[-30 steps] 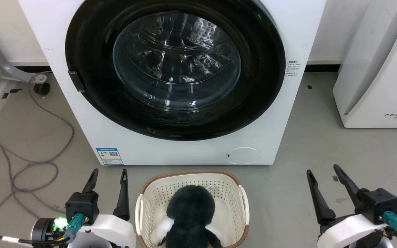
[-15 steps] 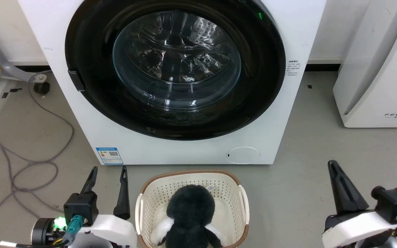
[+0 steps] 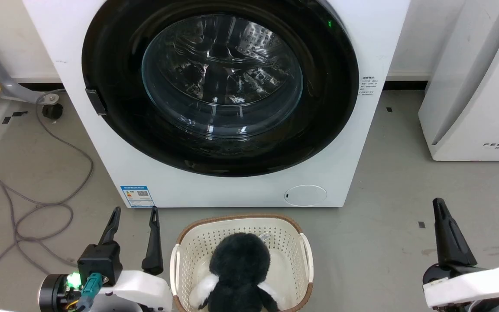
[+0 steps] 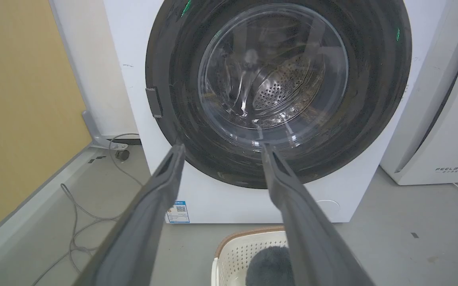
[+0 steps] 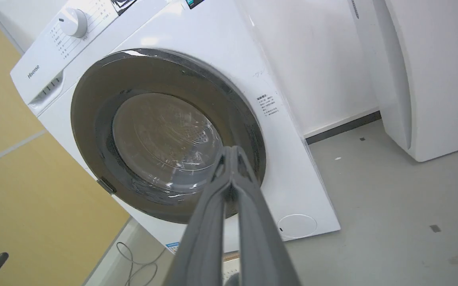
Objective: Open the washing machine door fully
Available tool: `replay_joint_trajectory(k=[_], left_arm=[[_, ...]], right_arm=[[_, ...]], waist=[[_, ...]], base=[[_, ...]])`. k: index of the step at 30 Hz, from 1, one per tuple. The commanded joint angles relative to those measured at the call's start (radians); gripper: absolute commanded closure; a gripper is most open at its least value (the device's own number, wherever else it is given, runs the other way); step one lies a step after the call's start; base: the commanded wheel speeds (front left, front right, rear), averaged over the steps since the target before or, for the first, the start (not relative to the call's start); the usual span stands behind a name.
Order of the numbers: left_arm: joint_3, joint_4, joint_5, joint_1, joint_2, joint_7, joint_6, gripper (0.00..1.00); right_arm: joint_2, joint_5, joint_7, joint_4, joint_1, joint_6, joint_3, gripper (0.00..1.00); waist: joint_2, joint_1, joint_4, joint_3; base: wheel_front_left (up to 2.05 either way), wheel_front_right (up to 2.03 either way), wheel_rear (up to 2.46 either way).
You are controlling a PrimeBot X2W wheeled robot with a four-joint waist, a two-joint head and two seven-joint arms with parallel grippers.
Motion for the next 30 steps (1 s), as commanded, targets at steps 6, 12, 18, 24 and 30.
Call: replay_joint_trajectory(k=[6, 12, 18, 24, 30], left_arm=[[-0.010, -0.011, -0.011, -0.006, 0.000, -0.026, 0.017, 0.00], [-0.014, -0.015, -0.014, -0.013, 0.000, -0.038, 0.022, 0.00], [-0.015, -0.020, -0.016, -0.023, 0.000, -0.049, 0.027, 0.00], [-0.024, -0.028, -0.020, -0.048, 0.000, -0.061, 0.035, 0.00], [-0.031, -0.037, -0.025, -0.080, 0.000, -0.074, 0.046, 0.00]], right_arm=[[0.000, 0.300, 0.004, 0.001, 0.004, 0.001, 0.034, 1.00], [0.000, 0.494, 0.065, 0.018, -0.002, 0.001, 0.012, 1.00], [0.000, 0.577, 0.093, 0.049, -0.036, 0.001, -0.017, 1.00], [-0.005, 0.641, 0.122, 0.107, -0.122, 0.001, -0.073, 1.00], [-0.032, 0.704, 0.142, 0.181, -0.239, 0.001, -0.123, 1.00]], waist=[[0.0000, 0.0000, 0.006, 0.005], [0.0000, 0.0000, 0.013, 0.018], [0.0000, 0.0000, 0.021, 0.037], [0.0000, 0.0000, 0.035, 0.076], [0.0000, 0.0000, 0.052, 0.126]], base=[[0.00, 0.00, 0.00], [0.00, 0.00, 0.00], [0.00, 0.00, 0.00], [0.00, 0.00, 0.00], [0.00, 0.00, 0.00]])
